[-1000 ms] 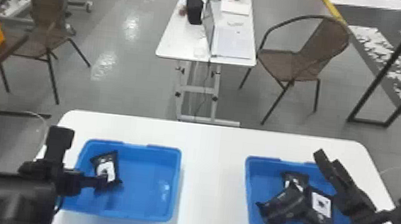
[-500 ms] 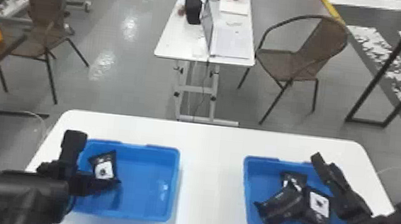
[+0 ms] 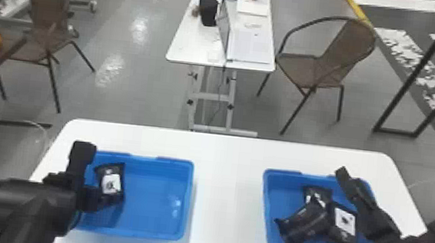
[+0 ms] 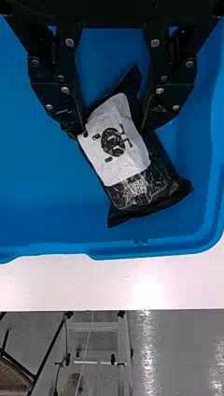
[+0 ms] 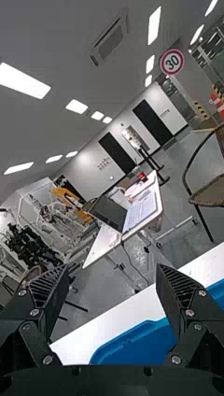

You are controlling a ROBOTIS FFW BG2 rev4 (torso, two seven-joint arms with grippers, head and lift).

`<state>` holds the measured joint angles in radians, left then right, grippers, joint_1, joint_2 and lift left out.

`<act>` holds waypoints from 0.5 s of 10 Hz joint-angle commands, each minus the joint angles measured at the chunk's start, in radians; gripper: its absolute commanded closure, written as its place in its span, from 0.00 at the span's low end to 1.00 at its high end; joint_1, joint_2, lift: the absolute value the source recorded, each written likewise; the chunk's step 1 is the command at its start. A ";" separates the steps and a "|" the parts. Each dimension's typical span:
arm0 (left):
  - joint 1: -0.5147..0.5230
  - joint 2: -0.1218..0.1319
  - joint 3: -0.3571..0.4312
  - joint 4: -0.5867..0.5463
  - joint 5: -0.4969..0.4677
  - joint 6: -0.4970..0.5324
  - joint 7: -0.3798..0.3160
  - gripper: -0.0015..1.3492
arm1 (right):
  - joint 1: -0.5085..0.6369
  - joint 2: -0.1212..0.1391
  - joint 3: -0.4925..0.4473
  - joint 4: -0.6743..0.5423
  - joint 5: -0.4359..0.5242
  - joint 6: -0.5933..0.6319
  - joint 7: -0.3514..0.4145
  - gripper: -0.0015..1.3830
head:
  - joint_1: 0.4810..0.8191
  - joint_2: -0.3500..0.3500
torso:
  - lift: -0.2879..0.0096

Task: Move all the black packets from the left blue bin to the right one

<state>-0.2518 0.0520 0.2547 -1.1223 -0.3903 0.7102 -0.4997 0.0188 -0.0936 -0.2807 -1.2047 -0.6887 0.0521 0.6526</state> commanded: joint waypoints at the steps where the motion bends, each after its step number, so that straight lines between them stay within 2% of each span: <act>1: 0.003 0.006 0.000 0.001 -0.004 -0.023 0.000 0.77 | 0.006 0.000 0.000 0.001 -0.008 0.000 0.001 0.26 | 0.63 0.52 | 0.97; 2: 0.009 0.014 -0.009 0.001 -0.009 -0.031 -0.002 0.89 | 0.007 0.000 0.000 -0.001 -0.009 0.000 0.002 0.26 | 0.63 0.53 | 0.97; 3: 0.020 0.022 -0.009 0.001 0.010 -0.063 -0.017 0.90 | 0.007 0.000 0.000 -0.001 -0.011 0.000 0.002 0.26 | 0.63 0.53 | 0.97; 5: 0.060 0.031 -0.011 -0.050 0.048 -0.181 -0.106 0.90 | 0.007 0.003 0.002 -0.003 -0.011 0.000 0.012 0.26 | 0.63 0.52 | 0.97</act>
<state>-0.2047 0.0812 0.2447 -1.1530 -0.3509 0.5585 -0.6030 0.0261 -0.0911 -0.2796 -1.2069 -0.6995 0.0522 0.6641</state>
